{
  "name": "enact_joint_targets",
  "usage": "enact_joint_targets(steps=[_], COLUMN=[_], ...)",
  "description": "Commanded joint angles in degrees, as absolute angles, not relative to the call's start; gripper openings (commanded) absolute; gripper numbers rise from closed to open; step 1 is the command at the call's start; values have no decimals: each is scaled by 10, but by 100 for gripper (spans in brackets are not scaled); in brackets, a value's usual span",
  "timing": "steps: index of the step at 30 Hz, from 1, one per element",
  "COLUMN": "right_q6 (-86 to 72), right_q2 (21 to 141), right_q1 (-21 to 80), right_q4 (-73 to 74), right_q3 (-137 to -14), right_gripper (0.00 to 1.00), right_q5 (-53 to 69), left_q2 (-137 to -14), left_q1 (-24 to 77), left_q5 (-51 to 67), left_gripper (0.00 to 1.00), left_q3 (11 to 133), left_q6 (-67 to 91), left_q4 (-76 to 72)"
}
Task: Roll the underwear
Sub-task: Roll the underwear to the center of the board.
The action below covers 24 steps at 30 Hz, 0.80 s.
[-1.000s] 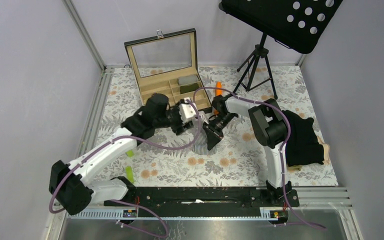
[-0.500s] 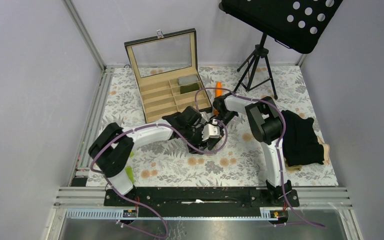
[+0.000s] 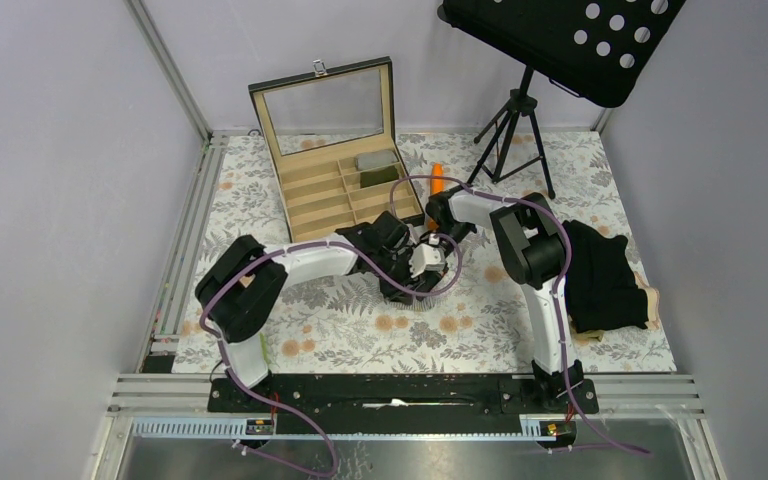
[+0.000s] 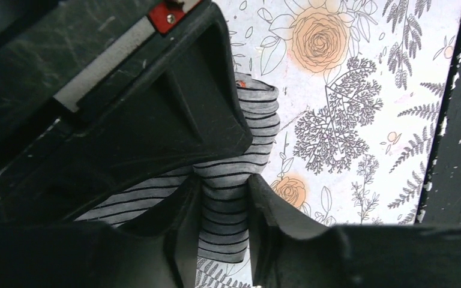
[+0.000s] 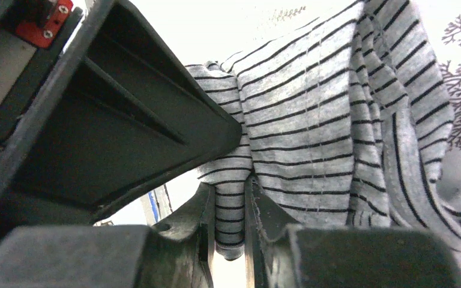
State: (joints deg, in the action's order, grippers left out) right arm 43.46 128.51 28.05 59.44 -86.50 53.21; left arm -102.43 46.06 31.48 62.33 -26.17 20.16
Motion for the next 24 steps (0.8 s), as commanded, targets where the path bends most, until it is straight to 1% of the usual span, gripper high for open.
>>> enact_joint_targets(steps=[1,4,8,11,15,19,22,24], right_q6=[458,445,462,463,458,425,380,358], right_q2=[1286,1233,1148,1103,1074,1046,999,944], right_q1=[284,284,283,272,247,225,216,214], right_q4=[552,549,583,613,639,637,580,498], right_q3=[-833,-837,-873,-920,-998,-1073,-1094,-1065], right_gripper=[11,26,38,46,49,50,50,50], right_q5=[419,427,430,424,435,438,406,370], left_q2=[-1056,-1066,-1041,-1041,-1050,-1059,-1081,-1106], left_q1=[461,456,453,453,452,451,439,424], left_q5=[340,363,378,379,386,395,417,438], left_gripper=[25,20,16,14,13,12,12,12], left_q3=[645,639,597,593,597,604,620,642], left_q6=[-258,-257,-254,-258,-258,-252,-248,-242], left_q4=[203,223,204,210,211,213,234,255])
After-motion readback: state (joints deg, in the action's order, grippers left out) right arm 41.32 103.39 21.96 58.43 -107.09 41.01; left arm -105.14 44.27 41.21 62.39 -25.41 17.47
